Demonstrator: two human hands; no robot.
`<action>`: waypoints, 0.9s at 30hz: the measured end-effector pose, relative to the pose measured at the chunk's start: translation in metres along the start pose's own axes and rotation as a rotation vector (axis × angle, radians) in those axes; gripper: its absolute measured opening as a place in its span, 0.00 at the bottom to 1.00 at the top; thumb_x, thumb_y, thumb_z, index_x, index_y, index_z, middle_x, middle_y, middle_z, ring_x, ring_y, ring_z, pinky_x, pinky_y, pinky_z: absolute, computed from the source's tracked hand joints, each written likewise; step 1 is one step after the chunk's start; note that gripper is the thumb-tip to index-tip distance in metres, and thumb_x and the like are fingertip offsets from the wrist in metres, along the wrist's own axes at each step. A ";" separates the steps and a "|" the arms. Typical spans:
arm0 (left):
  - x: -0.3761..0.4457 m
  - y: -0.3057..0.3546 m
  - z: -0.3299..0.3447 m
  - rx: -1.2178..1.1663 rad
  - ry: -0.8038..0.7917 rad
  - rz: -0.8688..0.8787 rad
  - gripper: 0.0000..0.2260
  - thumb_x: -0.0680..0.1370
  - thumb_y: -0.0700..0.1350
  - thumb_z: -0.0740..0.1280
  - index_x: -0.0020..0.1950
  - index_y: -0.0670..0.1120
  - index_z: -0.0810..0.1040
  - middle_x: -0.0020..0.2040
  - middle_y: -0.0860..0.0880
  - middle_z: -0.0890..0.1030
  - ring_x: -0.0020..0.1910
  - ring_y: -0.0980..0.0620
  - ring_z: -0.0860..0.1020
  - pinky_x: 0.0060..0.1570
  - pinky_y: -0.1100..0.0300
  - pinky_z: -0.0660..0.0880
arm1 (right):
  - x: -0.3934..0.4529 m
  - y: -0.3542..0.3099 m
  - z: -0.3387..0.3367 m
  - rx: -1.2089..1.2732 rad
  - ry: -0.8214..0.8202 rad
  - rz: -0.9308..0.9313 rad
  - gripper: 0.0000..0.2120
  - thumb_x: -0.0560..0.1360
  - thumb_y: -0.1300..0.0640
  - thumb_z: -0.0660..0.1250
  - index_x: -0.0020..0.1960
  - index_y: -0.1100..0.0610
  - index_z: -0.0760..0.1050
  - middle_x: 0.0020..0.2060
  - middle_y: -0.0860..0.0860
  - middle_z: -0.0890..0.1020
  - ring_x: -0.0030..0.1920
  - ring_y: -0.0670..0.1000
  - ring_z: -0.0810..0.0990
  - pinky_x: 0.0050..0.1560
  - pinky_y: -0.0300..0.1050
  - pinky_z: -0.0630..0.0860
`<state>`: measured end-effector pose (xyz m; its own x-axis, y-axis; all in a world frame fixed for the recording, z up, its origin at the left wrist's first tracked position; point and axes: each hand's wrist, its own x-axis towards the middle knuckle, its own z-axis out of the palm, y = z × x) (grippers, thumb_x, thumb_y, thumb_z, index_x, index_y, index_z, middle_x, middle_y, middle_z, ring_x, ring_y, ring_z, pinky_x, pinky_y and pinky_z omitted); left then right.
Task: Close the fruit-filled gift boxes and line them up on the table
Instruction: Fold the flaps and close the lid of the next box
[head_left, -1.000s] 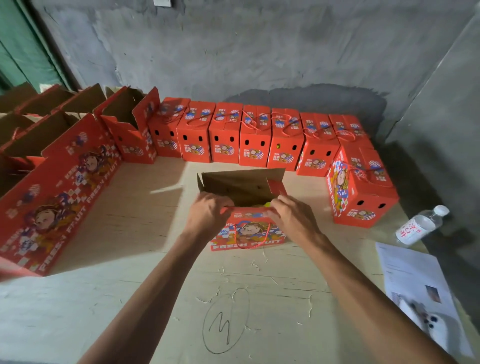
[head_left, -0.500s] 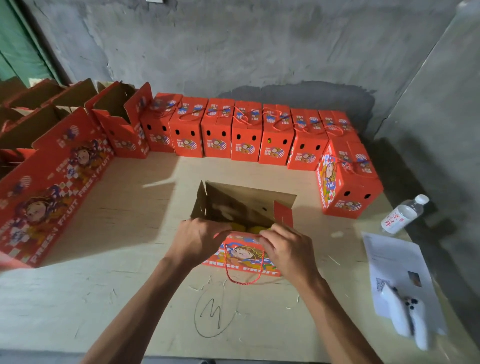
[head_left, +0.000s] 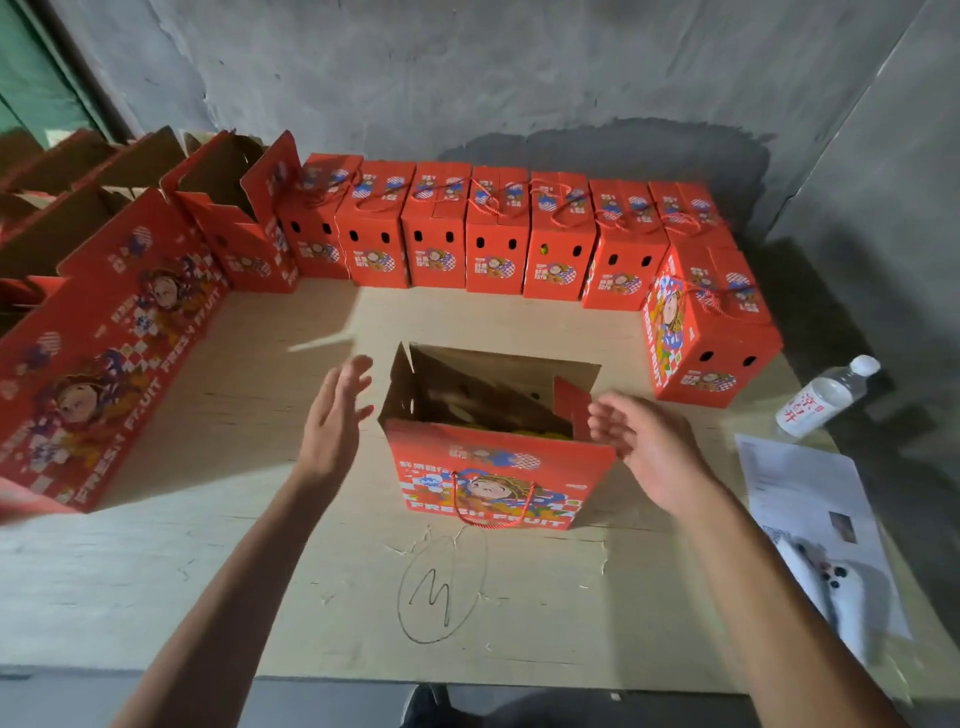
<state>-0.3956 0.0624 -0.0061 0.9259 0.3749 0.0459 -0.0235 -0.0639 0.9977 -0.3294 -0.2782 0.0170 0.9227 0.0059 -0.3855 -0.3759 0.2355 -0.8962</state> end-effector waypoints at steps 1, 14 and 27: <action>0.012 -0.004 0.000 -0.171 -0.018 -0.173 0.20 0.86 0.56 0.55 0.71 0.47 0.75 0.69 0.50 0.78 0.69 0.49 0.75 0.64 0.50 0.74 | 0.009 -0.002 -0.004 0.063 -0.020 0.075 0.12 0.78 0.61 0.72 0.59 0.67 0.81 0.46 0.60 0.86 0.41 0.52 0.85 0.38 0.41 0.81; 0.058 -0.035 0.014 -0.030 -0.174 -0.166 0.14 0.82 0.53 0.67 0.64 0.47 0.80 0.58 0.44 0.85 0.55 0.42 0.84 0.48 0.51 0.83 | 0.059 0.034 -0.002 -0.300 -0.020 -0.008 0.15 0.77 0.66 0.73 0.62 0.68 0.76 0.41 0.62 0.87 0.38 0.56 0.88 0.37 0.43 0.84; 0.061 -0.055 0.021 0.291 -0.290 0.011 0.11 0.77 0.48 0.75 0.57 0.45 0.83 0.59 0.47 0.81 0.50 0.53 0.80 0.52 0.48 0.80 | 0.080 0.032 0.019 -0.691 0.005 -0.085 0.20 0.83 0.38 0.58 0.62 0.53 0.70 0.35 0.53 0.86 0.30 0.56 0.86 0.30 0.49 0.83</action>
<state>-0.3296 0.0692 -0.0594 0.9951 0.0990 -0.0014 0.0352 -0.3411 0.9394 -0.2656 -0.2514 -0.0387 0.9516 0.0101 -0.3073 -0.2722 -0.4373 -0.8571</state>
